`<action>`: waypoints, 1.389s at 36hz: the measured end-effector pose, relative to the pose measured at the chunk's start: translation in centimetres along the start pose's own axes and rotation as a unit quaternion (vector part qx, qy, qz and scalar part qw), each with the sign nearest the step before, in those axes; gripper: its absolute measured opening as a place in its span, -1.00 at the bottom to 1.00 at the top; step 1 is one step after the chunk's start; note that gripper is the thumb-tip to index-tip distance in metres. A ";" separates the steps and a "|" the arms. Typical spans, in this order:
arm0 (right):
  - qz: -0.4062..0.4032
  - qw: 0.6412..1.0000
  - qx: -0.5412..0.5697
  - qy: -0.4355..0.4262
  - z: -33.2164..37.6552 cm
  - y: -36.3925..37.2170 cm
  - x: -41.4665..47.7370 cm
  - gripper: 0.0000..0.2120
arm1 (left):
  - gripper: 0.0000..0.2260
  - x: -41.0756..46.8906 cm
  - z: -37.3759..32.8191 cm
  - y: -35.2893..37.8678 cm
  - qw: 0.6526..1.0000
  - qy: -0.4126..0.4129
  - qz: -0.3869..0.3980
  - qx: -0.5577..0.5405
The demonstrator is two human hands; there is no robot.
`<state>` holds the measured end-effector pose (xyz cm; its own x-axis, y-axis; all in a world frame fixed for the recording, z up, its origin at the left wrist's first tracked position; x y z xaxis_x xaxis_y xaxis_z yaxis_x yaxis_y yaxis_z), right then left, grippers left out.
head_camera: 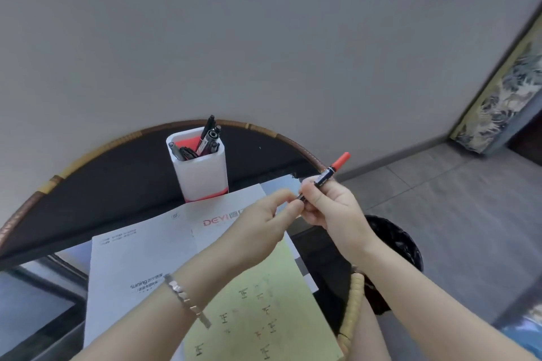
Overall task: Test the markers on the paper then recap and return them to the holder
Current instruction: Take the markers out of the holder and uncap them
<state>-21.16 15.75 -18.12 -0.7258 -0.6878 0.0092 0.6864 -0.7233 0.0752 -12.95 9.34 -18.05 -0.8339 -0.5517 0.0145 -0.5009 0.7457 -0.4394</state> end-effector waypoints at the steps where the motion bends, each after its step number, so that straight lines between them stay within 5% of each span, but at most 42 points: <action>1: -0.007 1.000 -0.014 -0.010 0.5 -0.6 0.5 -0.81 | -0.79 0.3 0.1 0.3 1.000 -0.008 0.006 0.014; 6: -0.037 0.982 -0.162 0.085 0.5 -5.6 5.5 -0.76 | -0.73 0.3 2.5 0.6 0.994 -0.098 -0.043 0.037; 10: 0.050 0.890 -0.424 0.162 -2.8 -7.5 7.6 -0.79 | -0.77 0.5 3.8 1.4 0.988 -0.129 -0.080 0.033; 16: 0.067 0.798 -0.593 0.087 -4.2 -6.6 8.3 -0.76 | -0.93 2.7 3.8 3.4 0.975 -0.170 -0.140 -0.006; 26: 0.001 0.858 -0.510 0.054 -5.9 -8.6 8.7 -0.72 | -0.90 7.3 3.1 8.2 0.975 -0.155 -0.114 0.113; 32: 0.008 0.826 -0.564 0.003 -5.1 -8.4 8.4 -0.81 | -0.77 7.0 2.8 7.3 0.969 -0.131 -0.137 0.156; 37: 0.041 0.788 -0.609 -0.079 -2.3 -5.9 7.9 -0.75 | -0.82 4.9 1.9 3.5 0.967 -0.099 -0.146 0.186; 43: 0.127 0.831 -0.495 -0.222 3.1 2.7 6.3 -0.80 | -0.87 1.0 1.9 -5.1 0.950 -0.083 -0.210 0.215; 50: 0.074 0.845 -0.460 -0.261 5.8 10.1 7.2 -0.70 | -0.86 -2.1 2.2 -12.9 0.930 -0.096 -0.284 0.212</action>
<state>-19.67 3.87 -11.55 -0.3851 -0.8275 0.4086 0.3410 -0.5390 -0.7702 -4.24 0.04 -14.42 -0.3861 -0.8983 0.2099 -0.6780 0.1220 -0.7248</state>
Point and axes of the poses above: each hand's wrist, its own x-axis towards the middle knuckle, its own y-axis out of the palm, z = x × y, the point moved 7 cm from there along x, towards the middle knuckle, and after that the axes turned 11 degrees about -z, right-handed, at the moved point
